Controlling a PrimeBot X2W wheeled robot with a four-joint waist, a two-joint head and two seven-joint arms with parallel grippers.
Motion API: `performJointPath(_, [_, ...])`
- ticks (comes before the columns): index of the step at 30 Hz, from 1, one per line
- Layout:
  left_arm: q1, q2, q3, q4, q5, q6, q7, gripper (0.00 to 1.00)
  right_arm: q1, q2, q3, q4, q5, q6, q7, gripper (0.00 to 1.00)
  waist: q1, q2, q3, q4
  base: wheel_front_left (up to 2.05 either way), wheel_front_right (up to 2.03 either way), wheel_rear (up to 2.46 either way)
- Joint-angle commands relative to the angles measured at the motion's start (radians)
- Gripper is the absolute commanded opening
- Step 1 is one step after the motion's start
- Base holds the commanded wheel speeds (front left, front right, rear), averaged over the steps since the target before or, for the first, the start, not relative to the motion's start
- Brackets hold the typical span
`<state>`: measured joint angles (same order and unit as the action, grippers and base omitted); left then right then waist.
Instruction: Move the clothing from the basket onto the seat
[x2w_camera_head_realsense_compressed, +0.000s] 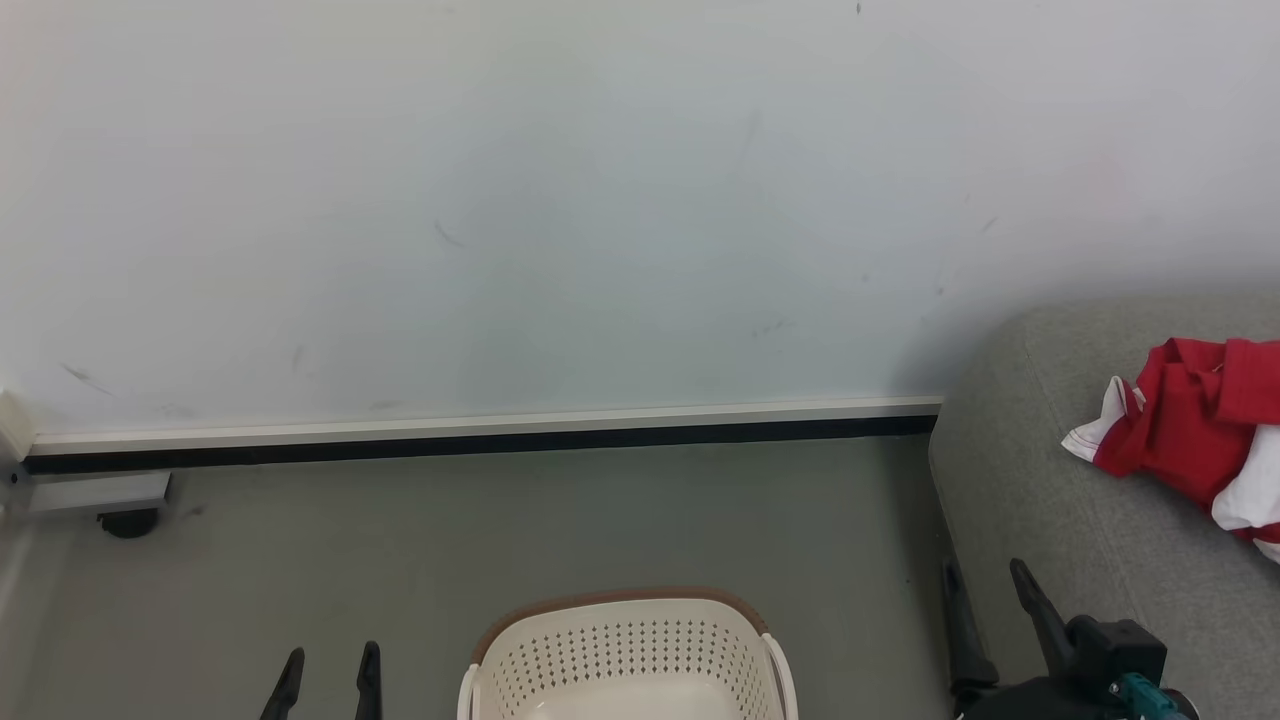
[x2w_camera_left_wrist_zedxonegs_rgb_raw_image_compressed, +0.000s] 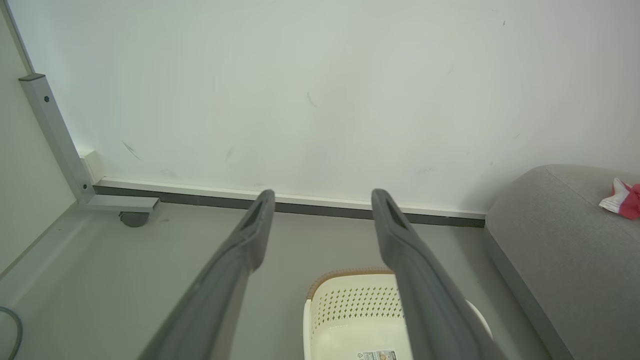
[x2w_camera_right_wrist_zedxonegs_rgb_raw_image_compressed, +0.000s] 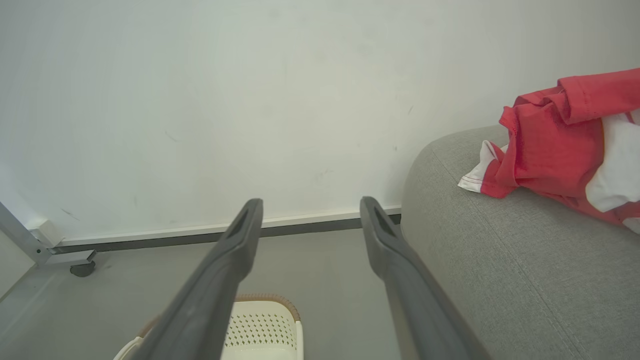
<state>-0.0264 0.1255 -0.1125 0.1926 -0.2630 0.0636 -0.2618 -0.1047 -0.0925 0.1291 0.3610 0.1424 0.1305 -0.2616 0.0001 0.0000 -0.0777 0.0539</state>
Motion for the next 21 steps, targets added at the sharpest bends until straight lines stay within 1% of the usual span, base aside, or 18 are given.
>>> performJointPath(1, [0.008,0.001,0.004,-0.001,0.005,0.002,-0.004,1.00,-0.009,-0.013,0.011,0.001,0.014,0.000,-0.005,1.00,-0.0001,0.0000,0.001,0.000,0.00,0.00,0.00])
performJointPath(3, [0.006,0.000,0.006,0.001,0.009,0.004,-0.004,1.00,-0.019,-0.024,0.018,0.008,0.030,0.000,-0.005,1.00,-0.0001,0.0000,0.003,-0.001,0.00,0.00,0.00])
performJointPath(4, [0.005,-0.001,0.006,0.001,0.010,0.005,-0.004,0.00,-0.025,-0.029,0.022,0.011,0.036,0.000,-0.005,0.00,-0.0001,0.0000,0.004,-0.001,0.00,0.00,0.00])
performJointPath(10, [0.016,-0.013,0.001,0.045,-0.005,-0.001,0.008,0.00,0.031,-0.015,0.017,0.054,0.037,0.000,0.000,0.00,0.0000,0.0000,0.004,-0.001,0.00,0.00,0.00])
performJointPath(21, [-0.002,-0.022,0.031,0.048,-0.205,-0.030,0.071,0.00,0.047,-0.007,-0.027,0.006,0.253,0.000,0.050,0.00,0.0000,0.0000,0.011,-0.006,0.00,0.00,0.00])
